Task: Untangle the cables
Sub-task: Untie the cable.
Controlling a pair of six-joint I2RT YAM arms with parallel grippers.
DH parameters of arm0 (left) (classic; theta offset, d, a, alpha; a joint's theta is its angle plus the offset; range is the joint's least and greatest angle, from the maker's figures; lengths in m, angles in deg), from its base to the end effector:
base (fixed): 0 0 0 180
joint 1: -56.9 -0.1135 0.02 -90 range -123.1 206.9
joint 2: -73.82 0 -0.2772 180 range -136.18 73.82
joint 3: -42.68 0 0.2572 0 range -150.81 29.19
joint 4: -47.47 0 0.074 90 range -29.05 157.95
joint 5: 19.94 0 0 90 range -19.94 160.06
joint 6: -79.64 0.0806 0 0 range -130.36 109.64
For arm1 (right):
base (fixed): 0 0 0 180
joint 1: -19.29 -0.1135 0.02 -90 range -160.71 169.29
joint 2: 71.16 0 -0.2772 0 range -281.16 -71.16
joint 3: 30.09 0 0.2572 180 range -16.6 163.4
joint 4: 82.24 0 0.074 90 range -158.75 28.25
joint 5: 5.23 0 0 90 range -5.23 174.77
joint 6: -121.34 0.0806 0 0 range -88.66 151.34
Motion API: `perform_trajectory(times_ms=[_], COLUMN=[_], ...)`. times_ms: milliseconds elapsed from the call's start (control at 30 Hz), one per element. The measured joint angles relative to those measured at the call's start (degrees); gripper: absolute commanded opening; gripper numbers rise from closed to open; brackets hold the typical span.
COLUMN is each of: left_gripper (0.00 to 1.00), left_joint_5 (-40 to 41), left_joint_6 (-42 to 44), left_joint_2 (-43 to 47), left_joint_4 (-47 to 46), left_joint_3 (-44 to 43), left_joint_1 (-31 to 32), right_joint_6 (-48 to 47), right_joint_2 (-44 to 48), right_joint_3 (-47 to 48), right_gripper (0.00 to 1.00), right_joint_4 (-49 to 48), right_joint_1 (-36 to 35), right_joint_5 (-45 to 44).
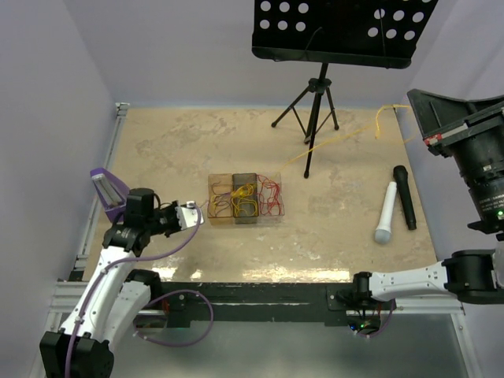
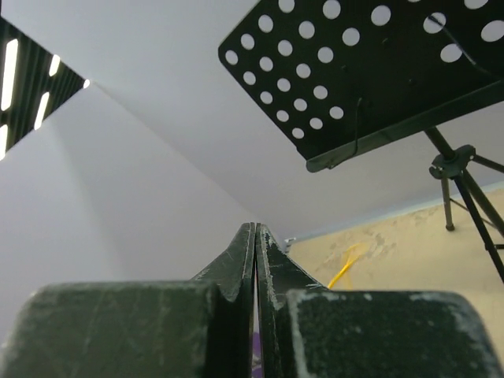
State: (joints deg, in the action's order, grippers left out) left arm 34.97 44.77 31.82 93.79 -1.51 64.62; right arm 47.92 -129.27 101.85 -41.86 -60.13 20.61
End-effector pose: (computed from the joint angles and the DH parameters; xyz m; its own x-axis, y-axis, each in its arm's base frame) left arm 0.1637 -0.0689 0.2114 0.0312 0.6732 -0.7388 0.8627 0.3551 0.3600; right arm 0.0780 0.0223 0.6560 0.0141 0.7528 -0.6581 -0.3074 0.6296 0.7136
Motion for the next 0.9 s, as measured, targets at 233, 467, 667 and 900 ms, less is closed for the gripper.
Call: perform_trajectory(times_ms=[233,467,667,900], left_gripper=[0.10,0.28,0.39,0.41], left_joint_5=[10.0,5.9,-1.7,-5.8], left_joint_6=[5.4,3.8,0.7,-0.3], left_joint_2=[1.4,0.0,-0.8,-1.2], left_joint_4=[3.9,6.3,7.9,11.7], left_joint_3=[6.8,0.4,-10.6,-15.0], left_joint_1=[-0.3,-0.3,-0.3,-0.3], right_joint_6=[-4.4,-0.8,11.5,17.9], right_joint_2=[0.9,2.1,0.6,-6.5], right_joint_3=[3.1,0.5,-19.3,-49.5], right_gripper=[0.00,0.00,0.36,0.46], right_joint_4=[-7.9,-7.2,-2.0,-6.4], right_joint_1=[0.1,0.3,0.3,0.3], right_joint_5=[-4.2,-4.7,1.0,18.0])
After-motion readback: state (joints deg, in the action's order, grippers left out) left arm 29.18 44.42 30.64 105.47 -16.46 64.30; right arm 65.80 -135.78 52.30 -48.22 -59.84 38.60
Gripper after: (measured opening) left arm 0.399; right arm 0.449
